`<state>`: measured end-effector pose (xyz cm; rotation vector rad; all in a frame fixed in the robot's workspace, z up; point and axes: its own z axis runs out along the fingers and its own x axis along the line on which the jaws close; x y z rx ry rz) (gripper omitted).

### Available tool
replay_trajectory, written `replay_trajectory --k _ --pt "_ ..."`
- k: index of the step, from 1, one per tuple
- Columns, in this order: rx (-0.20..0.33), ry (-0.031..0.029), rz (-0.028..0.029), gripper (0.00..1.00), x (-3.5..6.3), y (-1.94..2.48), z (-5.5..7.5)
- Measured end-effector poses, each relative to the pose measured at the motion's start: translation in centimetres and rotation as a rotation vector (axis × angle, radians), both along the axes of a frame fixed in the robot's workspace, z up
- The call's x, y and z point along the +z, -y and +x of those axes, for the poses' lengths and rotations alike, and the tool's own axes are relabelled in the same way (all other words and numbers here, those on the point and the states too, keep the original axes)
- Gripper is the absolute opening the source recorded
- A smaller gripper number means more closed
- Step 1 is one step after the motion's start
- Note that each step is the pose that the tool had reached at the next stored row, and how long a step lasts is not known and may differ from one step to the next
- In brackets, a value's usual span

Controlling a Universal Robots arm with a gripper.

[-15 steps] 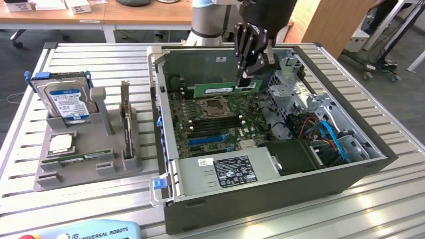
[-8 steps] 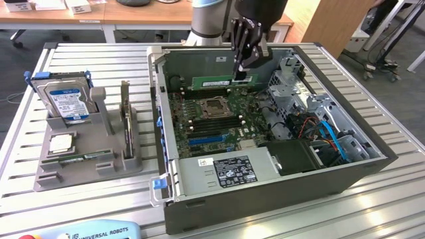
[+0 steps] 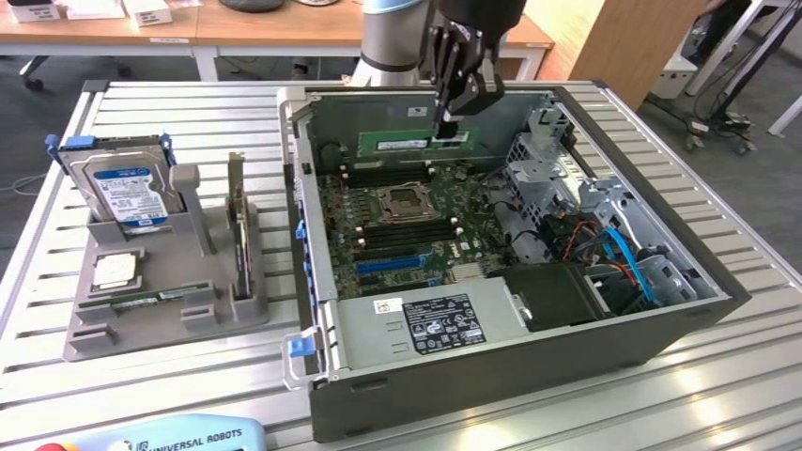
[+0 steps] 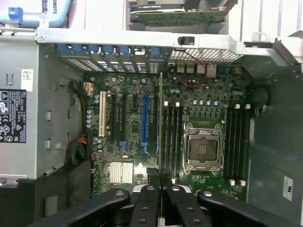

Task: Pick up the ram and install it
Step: 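Pick up the ram and move it above insertion slot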

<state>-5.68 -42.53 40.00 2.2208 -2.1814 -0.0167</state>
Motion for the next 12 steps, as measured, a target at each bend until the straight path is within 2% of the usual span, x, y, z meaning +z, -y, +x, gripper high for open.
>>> replay_trajectory --k 8,9,12 --pt "0.0 0.0 -0.0001 0.12 -0.07 -2.21 0.0" --pt "0.0 0.0 -0.0001 0.12 -0.07 -2.35 0.0" --pt "0.0 0.0 0.0 0.12 -0.07 -2.39 0.0"
